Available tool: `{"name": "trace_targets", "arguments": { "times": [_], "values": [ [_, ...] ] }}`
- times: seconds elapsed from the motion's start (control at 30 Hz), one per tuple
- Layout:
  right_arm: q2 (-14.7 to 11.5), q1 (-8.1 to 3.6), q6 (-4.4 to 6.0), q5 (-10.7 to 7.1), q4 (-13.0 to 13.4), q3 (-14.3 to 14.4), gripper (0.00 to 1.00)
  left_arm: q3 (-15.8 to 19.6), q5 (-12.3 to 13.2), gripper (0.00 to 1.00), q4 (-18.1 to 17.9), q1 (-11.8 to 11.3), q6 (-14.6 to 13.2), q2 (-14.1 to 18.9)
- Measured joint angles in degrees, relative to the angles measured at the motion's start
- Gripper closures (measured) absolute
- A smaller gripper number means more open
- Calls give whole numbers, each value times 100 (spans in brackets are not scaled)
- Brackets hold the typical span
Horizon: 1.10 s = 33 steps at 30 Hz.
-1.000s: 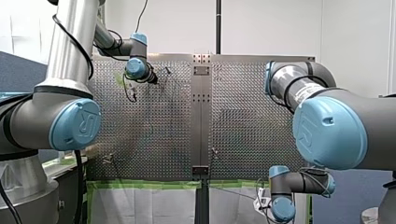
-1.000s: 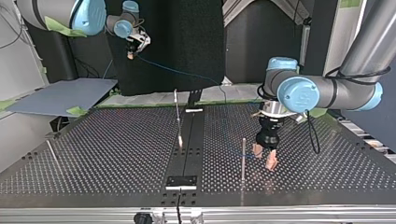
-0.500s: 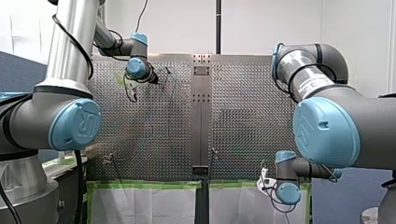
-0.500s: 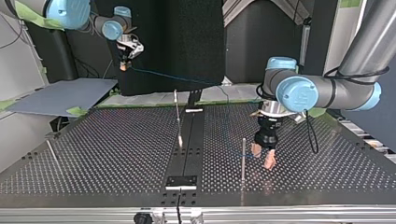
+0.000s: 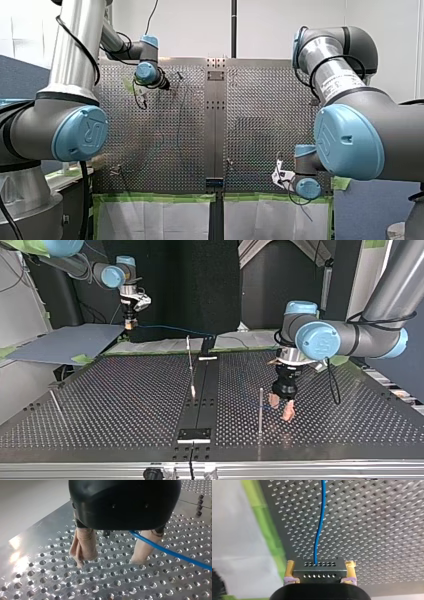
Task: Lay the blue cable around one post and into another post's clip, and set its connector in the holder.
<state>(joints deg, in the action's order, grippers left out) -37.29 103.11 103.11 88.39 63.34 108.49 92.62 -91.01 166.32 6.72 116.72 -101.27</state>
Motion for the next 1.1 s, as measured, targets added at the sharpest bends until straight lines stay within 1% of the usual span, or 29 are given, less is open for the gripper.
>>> {"name": "trace_targets", "arguments": {
  "times": [0.07,0.2,0.3,0.33,0.43,0.6,0.77,0.87,1.1],
  "values": [
    [-116,15,-25,-3,29,1,39,0,0,0,-1,2,0,0],
    [-327,27,-41,-4,120,2,39,0,-2,0,-2,1,0,-1],
    [-495,17,-26,-6,171,0,39,0,-6,0,-2,0,0,-1],
    [-559,3,-2,-8,191,-1,39,0,-7,0,-2,1,0,-1],
    [-646,-25,27,-15,220,-1,39,0,-8,0,-2,1,0,-1],
    [-619,-7,-51,-21,238,-2,39,0,-9,0,-2,0,0,0],
    [-413,31,-135,-27,305,-5,39,0,-8,0,-1,0,0,0],
    [-336,48,-157,-50,346,-11,39,0,-3,0,-1,0,-3,-1],
    [-304,78,-166,-135,354,-40,39,0,-6,0,8,9,-1,0]
  ]
}}
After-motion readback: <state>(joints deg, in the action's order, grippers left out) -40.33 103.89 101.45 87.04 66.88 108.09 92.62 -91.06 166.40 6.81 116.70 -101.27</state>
